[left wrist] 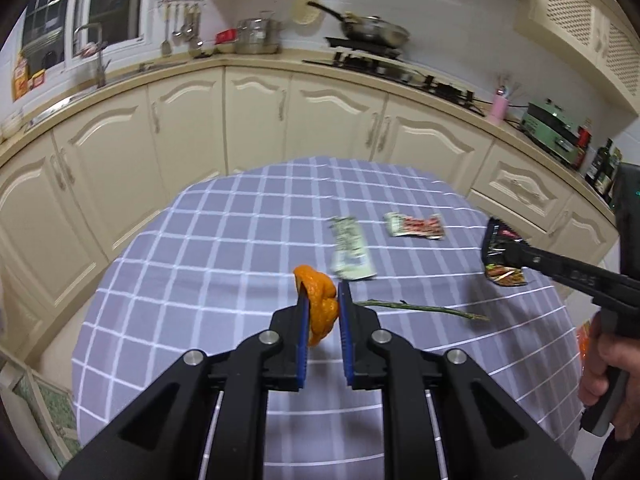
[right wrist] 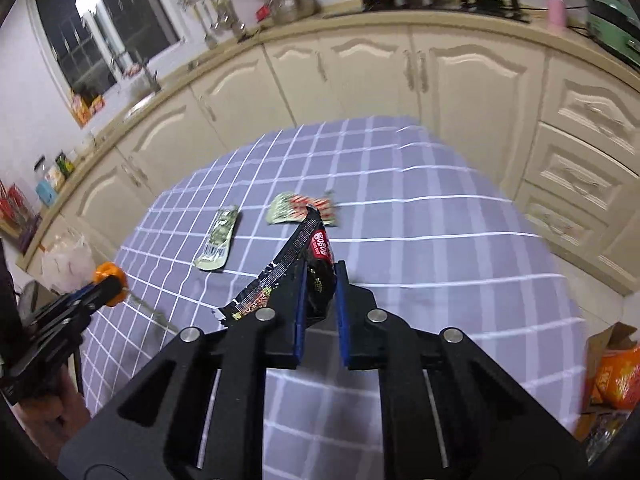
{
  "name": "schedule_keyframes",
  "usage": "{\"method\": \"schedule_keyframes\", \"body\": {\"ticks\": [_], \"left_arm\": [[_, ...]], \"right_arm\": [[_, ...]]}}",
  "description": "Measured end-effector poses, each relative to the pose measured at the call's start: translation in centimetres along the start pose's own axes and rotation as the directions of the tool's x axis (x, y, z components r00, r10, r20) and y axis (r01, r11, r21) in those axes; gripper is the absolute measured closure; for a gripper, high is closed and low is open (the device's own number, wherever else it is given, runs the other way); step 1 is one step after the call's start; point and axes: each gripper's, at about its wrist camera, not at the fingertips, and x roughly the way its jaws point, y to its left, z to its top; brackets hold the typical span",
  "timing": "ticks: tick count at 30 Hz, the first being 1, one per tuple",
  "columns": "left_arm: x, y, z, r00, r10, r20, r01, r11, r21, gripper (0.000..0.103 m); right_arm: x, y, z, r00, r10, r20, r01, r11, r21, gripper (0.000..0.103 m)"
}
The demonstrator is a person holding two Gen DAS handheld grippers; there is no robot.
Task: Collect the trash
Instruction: 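Carry the orange peel and dark packet over the blue bin and open both tools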
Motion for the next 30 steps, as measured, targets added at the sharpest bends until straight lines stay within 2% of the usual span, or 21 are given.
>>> {"method": "schedule_keyframes", "body": {"ticks": [9,16,19,24,30], "left_arm": [[-0.2,-9.8,2.0,0.993,-0.113,0.022,0.109,0.985,0.131,0.090],[-0.1,-19.3,2.4,0.973,-0.230,0.008,0.220,0.941,0.258,0.090],[0.5,-22.7,2.2,0.962,-0.272,-0.013,0.264,0.918,0.295,0.091],[2.0,-30.0,1.0,0.934,-0.348,-0.084,0.353,0.857,0.375,0.091],[5.0,-39.5,-2.2,0.896,-0.390,-0.211,0.442,0.754,0.486,0.091]], "right_arm": [[-9.2,-7.2,-0.1,0.988,-0.057,0.143,0.040,0.993,0.113,0.090],[-15.8,-15.1,-1.8,0.964,-0.150,0.219,0.093,0.964,0.250,0.090],[-18.3,-18.8,-3.4,0.949,-0.215,0.231,0.134,0.938,0.320,0.090],[-21.0,-24.4,-6.2,0.929,-0.301,0.218,0.187,0.885,0.426,0.090],[-22.8,-30.2,-9.9,0.915,-0.367,0.168,0.233,0.821,0.521,0.090]]}}
